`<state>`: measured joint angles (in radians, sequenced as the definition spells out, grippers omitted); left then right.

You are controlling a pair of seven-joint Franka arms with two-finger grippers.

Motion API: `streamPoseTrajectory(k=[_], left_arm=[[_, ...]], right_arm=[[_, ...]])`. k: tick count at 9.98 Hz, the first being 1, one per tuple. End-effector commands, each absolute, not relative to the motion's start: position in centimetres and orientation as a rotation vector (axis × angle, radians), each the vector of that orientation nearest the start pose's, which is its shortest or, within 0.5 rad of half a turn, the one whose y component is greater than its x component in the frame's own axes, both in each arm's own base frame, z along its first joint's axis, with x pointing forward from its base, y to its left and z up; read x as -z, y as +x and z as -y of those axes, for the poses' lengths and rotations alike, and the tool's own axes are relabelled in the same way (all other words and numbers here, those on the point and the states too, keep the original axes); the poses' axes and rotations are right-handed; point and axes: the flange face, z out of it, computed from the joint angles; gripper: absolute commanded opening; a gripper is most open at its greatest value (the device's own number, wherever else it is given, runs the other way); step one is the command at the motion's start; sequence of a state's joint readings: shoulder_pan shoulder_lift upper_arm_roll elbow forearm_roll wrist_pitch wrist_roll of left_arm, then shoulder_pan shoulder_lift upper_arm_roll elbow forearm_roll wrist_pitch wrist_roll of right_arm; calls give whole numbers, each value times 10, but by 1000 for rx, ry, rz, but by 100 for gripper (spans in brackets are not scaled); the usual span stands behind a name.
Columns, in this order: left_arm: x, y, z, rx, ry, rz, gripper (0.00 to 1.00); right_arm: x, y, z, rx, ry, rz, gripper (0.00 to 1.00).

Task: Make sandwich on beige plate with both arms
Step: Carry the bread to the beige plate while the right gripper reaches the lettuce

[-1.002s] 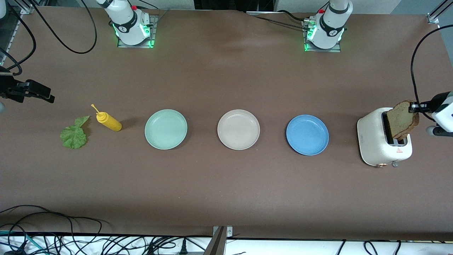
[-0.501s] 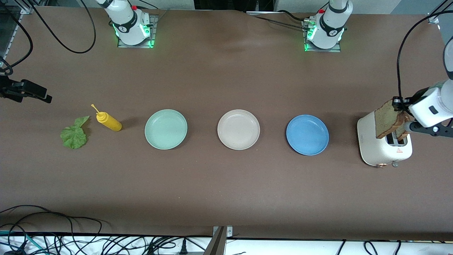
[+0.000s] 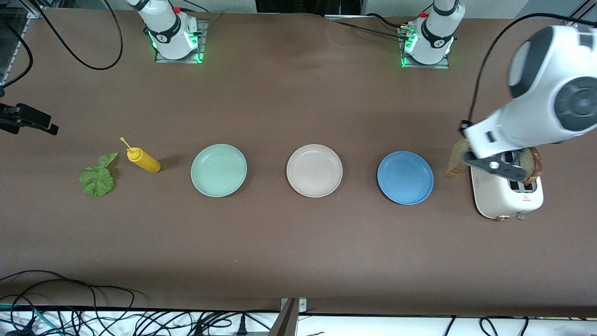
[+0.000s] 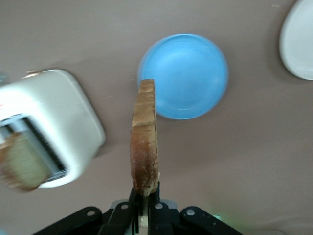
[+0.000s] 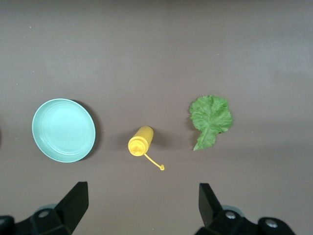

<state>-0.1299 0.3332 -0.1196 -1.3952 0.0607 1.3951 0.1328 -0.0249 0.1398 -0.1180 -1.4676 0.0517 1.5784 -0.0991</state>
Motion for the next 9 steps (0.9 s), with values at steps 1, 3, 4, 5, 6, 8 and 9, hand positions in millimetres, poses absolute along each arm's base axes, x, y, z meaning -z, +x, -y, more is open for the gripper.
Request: streamPoseTrajectory(k=[1,3,4,5,6,8,9], left_arm=[[-450,615,169,-701,-3195,-486,0],[-420,622,201,-726,-3300,-483,0],[-400,625,221,-784,-3396,-475,0],[-387,628,240,-812,-3488,-443,0],[-382,629,256,-823,-3557,-424,0],[-341,634,283,-905,-3685,-350,0],[-322,637,299,-900,-3751,-289,0]], right_arm=[[-596,590,95,-59,-3180,-66,100],[-581,594,123,-86,-3187,-122,100],[-573,597,127,-113,-3195,-122,100],[-569,599,123,-134,-3212,-82,100],[-565,600,126,-143,-3212,-13,100],[-521,615,134,-242,-3198,-17,100],[-492,622,138,-316,-3191,-24,100]])
